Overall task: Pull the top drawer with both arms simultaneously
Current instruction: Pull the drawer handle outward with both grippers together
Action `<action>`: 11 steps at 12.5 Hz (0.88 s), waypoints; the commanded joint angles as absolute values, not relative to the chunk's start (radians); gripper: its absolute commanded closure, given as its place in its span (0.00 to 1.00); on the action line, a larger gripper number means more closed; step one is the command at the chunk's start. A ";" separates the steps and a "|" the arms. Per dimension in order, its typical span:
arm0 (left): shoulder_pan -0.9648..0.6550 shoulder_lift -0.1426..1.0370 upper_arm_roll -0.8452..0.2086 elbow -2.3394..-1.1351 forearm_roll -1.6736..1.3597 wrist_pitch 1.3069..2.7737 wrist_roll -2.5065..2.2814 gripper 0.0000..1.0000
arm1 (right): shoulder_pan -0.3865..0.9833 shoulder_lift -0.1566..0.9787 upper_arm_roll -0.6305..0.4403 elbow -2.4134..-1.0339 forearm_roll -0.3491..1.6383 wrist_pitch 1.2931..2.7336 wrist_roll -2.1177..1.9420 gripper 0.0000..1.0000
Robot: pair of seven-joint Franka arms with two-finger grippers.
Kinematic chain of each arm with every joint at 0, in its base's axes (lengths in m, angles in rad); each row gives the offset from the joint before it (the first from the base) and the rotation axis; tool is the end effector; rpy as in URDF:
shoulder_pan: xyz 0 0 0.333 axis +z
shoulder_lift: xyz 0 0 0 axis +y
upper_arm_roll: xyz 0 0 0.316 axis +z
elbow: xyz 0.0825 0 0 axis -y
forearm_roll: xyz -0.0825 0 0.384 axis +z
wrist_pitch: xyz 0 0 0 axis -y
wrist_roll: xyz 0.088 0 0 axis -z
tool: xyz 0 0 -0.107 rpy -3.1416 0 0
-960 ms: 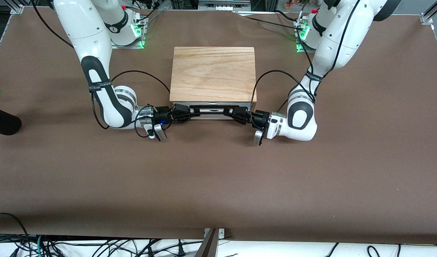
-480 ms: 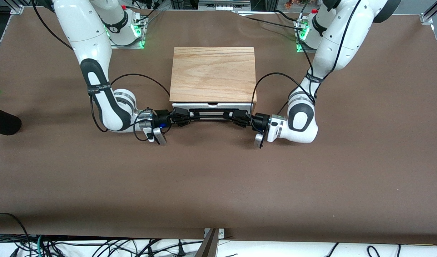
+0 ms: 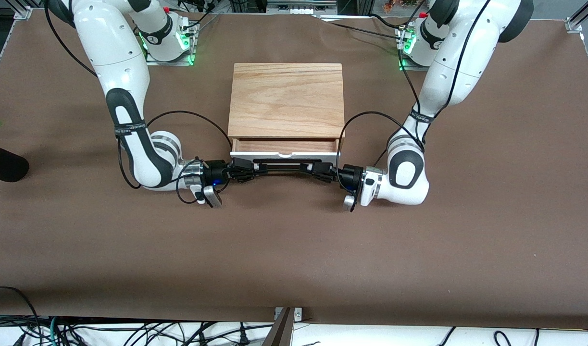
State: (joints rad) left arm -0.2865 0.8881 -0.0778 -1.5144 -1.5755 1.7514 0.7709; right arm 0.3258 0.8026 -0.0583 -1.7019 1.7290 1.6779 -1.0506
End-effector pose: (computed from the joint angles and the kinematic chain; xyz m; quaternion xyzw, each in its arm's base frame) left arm 0.6175 -0.3208 0.1689 0.7293 -0.0553 -0.0916 0.6758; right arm 0.5994 0.2681 0.1599 -0.7149 -0.0757 -0.0076 0.6950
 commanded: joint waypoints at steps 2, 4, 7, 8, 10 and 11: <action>-0.296 0.942 -0.086 -1.341 -1.578 1.747 0.609 1.00 | 0.238 0.876 -0.067 -1.513 1.761 1.696 -0.963 0.98; -0.296 0.953 -0.083 -1.307 -1.578 1.747 0.592 1.00 | 0.235 0.890 -0.077 -1.471 1.759 1.723 -0.931 0.98; -0.296 0.960 -0.063 -1.284 -1.578 1.750 0.588 1.00 | 0.230 0.933 -0.097 -1.393 1.761 1.732 -0.911 0.98; -0.299 0.968 -0.054 -1.272 -1.580 1.750 0.588 1.00 | 0.226 0.946 -0.098 -1.367 1.761 1.735 -0.899 0.98; -0.299 0.971 -0.052 -1.272 -1.578 1.749 0.589 1.00 | 0.215 0.971 -0.098 -1.324 1.761 1.753 -0.897 0.98; -0.299 0.971 -0.052 -1.272 -1.578 1.749 0.589 1.00 | 0.209 0.983 -0.098 -1.304 1.761 1.764 -0.896 0.98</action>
State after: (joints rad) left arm -0.2910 0.9883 -0.0504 -1.3144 -1.5682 1.7592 0.6742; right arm 0.3071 0.9217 -0.0678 -1.4690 1.6952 1.6787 -0.9547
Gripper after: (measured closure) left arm 0.811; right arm 0.828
